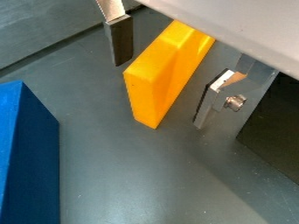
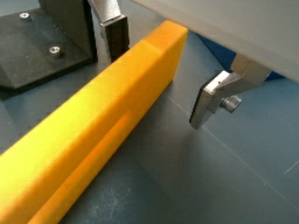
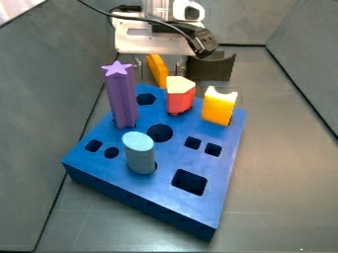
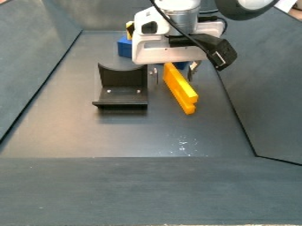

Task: Pick up the double-square object. Move up. Place the double-square object on the fixture. Regrasp the double-square object. Move to above the board. Insert the double-square object.
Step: Pick up the double-square object.

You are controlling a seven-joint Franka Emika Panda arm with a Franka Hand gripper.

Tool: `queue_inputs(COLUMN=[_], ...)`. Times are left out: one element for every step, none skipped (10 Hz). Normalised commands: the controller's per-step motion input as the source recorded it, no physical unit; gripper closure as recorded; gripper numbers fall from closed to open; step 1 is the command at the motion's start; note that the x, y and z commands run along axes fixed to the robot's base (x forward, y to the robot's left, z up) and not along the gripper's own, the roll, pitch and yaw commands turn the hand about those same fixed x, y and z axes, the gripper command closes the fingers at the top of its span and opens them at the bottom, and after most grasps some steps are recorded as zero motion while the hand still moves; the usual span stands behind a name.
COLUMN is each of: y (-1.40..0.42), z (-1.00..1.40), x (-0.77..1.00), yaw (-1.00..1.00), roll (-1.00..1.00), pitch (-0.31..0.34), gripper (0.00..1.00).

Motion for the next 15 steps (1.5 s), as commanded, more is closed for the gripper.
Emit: queue_inputs(y=[-0.10,-0.01,0.05,0.17,-0.01,-0.02,0.00,0.00,0.00,0.00,0.00,0.00,0.00,0.00,0.00], z=[0.00,0.00,-0.11,-0.09,0.00,0.00,0.00,0.00,0.00,0.00,0.00,0.00,0.00,0.00,0.00], x=[0.00,0.00,-0.03,-0.14,-0.02,-0.01,0.00,0.00,0.00,0.00,0.00,0.00,0.00,0.00,0.00], yaw=[0.00,0.00,0.00,0.00,0.00,0.00,0.00,0.00,0.00,0.00,0.00,0.00,0.00,0.00,0.00], roll=[0.03,0.01,0.00,-0.02,0.00,0.00,0.00,0.00,0.00,0.00,0.00,0.00,0.00,0.00,0.00], pitch=[0.000,0.000,-0.003,-0.031,-0.003,-0.001,0.000,0.000,0.000,0.000,0.000,0.000,0.000,0.000,0.000], gripper=[0.00,0.00,0.00,0.00,0.00,0.00,1.00,1.00,1.00,1.00,1.00,1.00,1.00,1.00,1.00])
